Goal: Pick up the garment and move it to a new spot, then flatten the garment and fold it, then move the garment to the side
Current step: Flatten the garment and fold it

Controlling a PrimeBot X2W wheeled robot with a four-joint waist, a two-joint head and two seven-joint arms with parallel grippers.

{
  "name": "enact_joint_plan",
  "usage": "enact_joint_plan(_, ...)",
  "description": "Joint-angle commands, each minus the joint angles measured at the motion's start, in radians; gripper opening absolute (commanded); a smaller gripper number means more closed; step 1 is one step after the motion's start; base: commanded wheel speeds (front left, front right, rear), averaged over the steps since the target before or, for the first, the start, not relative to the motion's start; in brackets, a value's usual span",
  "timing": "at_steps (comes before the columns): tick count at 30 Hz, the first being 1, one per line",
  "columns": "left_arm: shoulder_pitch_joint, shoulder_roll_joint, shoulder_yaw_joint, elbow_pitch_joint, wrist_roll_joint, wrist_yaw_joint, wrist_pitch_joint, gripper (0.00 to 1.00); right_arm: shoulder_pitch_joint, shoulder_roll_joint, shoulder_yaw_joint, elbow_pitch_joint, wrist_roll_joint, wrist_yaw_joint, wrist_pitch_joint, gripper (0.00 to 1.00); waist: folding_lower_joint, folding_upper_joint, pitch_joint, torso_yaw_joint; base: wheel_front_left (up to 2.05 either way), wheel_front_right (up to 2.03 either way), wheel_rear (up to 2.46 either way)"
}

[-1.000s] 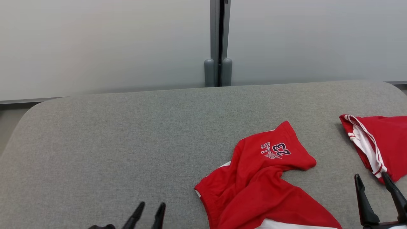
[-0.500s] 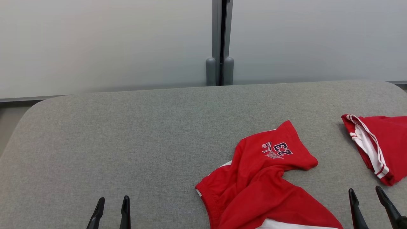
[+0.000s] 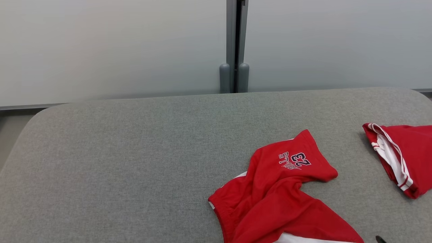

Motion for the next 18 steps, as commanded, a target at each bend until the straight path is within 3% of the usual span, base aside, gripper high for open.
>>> enact_joint_plan(1,0.021,0.005,-0.012,-0.034,-0.023,0.000,0.061,1.00,0.012,-0.016,0.008,-0.015,0.019,0.000,0.033,1.00,0.0000,-0.0001,0.009,0.000,0.00,0.00,0.00)
enact_joint_plan(5,0.054,0.011,-0.056,-0.100,-0.083,-0.010,0.216,1.00,0.014,-0.033,0.014,-0.016,0.031,0.000,0.100,1.00,0.0000,-0.0001,0.026,0.004,0.00,0.00,0.00)
enact_joint_plan(8,0.060,0.011,-0.070,-0.126,-0.130,0.007,0.306,1.00,0.011,-0.044,0.026,-0.020,0.039,0.000,0.137,1.00,0.0000,-0.0001,0.041,0.008,0.00,0.00,0.00)
enact_joint_plan(18,0.048,0.006,-0.117,-0.178,-0.215,0.022,0.408,1.00,0.000,-0.066,0.047,-0.025,0.055,0.000,0.180,1.00,0.0000,-0.0001,0.077,0.002,0.00,0.00,0.00)
